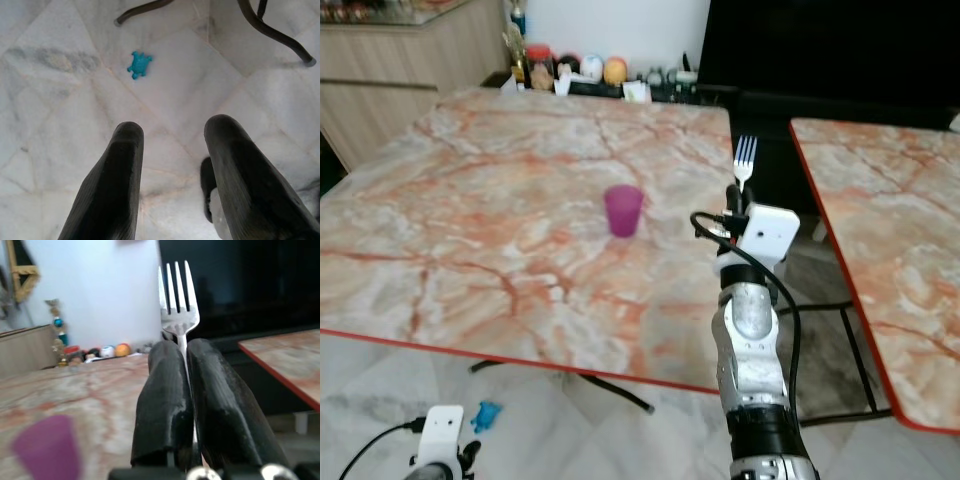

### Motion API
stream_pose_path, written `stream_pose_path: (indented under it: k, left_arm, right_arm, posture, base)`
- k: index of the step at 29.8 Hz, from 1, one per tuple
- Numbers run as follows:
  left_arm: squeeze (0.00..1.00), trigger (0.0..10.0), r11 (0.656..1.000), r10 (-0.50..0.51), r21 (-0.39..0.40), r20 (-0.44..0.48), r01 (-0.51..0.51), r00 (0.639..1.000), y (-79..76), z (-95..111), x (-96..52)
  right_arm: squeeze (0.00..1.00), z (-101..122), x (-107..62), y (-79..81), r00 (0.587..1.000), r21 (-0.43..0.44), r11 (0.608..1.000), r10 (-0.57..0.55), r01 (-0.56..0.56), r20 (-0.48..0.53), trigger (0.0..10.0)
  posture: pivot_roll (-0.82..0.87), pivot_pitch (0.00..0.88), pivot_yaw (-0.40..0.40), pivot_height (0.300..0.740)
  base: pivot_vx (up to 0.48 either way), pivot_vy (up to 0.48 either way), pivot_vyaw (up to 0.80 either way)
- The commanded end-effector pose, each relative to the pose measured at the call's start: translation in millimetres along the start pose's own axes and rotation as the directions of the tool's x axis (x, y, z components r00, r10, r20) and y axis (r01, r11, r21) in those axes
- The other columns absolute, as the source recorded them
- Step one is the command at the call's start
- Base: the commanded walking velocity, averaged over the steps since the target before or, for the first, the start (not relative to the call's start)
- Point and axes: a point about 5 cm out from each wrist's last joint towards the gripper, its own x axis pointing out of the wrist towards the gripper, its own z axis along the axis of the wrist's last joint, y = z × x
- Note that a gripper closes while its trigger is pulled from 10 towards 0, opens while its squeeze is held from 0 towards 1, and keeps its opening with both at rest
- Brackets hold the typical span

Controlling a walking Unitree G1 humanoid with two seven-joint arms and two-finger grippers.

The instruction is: Setting the table

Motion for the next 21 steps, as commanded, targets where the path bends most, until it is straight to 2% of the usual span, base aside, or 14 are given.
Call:
stream_pose_path:
  k: [1,13,19,21]
  left_arm:
    - [0.00,10.0,1.000,-0.016,-0.007,-0.019,0.016,1.000,-6.2,-4.6,-0.8]
    - [0.00,10.0,1.000,-0.019,-0.009,-0.018,0.018,1.000,-7.0,-4.4,-0.8]
    - [0.00,10.0,1.000,-0.016,-0.011,-0.019,0.015,1.000,-6.8,-5.2,-1.0]
    - [0.00,10.0,1.000,-0.015,-0.012,-0.019,0.015,1.000,-6.7,-5.6,-1.1]
  right_arm:
    - [0.00,3.2,1.5,-7.3,1.000,-0.009,1.000,-0.021,0.021,0.005,10.0]
    - [0.00,3.7,2.2,-9.7,1.000,-0.001,1.000,-0.029,0.029,0.001,10.0]
    - [0.00,4.5,2.9,-7.1,1.000,0.006,1.000,-0.013,0.013,0.005,10.0]
    - [0.00,5.3,2.6,-7.1,1.000,-0.002,1.000,-0.014,0.014,0.014,10.0]
  posture:
    - [0.04,0.000,-0.005,0.740]
    - [0.04,0.000,-0.006,0.740]
    - [0.04,0.000,-0.008,0.740]
    - [0.04,0.000,-0.008,0.740]
  base:
    - [0.000,-0.379,0.00]
    - [0.000,-0.370,0.00]
    - [0.000,-0.327,-0.69]
    - [0.000,-0.317,0.00]
